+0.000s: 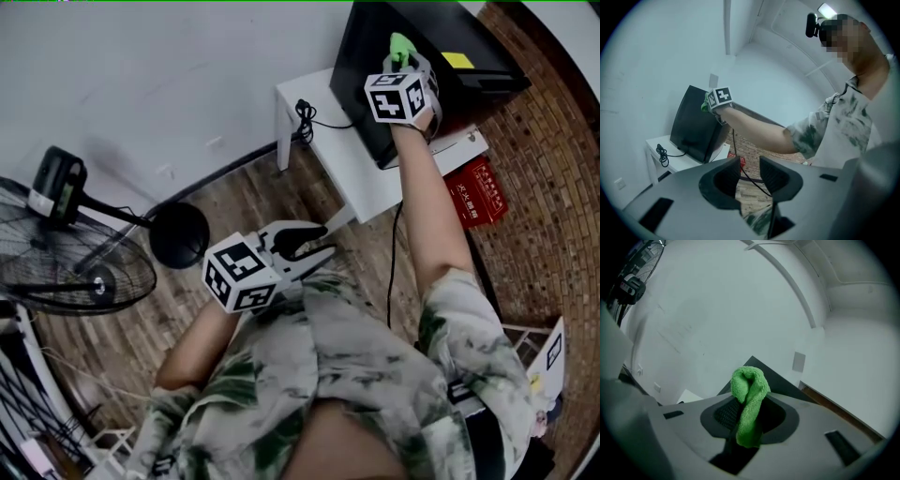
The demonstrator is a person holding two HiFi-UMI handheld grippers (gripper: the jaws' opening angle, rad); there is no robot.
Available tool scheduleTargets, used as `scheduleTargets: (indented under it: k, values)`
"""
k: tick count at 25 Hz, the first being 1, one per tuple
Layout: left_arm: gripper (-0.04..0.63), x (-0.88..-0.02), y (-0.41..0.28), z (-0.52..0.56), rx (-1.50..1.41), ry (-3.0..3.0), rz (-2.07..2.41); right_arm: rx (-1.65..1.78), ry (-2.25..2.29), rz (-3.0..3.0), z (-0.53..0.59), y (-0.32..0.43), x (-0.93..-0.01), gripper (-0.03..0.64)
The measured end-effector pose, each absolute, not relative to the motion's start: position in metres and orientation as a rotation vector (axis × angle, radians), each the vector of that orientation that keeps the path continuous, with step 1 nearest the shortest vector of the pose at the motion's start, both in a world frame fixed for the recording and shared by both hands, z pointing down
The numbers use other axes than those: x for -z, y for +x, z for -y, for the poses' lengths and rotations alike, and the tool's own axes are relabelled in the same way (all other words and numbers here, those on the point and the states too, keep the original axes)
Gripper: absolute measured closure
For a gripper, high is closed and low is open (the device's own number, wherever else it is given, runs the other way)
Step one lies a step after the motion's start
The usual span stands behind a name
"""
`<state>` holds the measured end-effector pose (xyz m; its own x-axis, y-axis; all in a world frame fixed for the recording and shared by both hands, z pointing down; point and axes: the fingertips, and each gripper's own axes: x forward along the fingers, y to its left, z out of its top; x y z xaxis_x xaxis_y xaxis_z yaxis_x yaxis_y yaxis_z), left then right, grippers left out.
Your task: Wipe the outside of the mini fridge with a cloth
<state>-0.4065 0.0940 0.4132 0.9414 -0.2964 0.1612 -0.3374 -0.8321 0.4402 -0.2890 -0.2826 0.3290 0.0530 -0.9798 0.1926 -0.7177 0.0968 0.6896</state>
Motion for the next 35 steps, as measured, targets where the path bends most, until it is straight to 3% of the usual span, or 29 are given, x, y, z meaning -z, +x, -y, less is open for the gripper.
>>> scheduleTargets:
  k: [35]
  values:
    - [0.46,-0.456,-0.423,-0.042,-0.112,2.454,0.585,0.012,1.296,1.664,0.313,-0.296,-0.625,0.502]
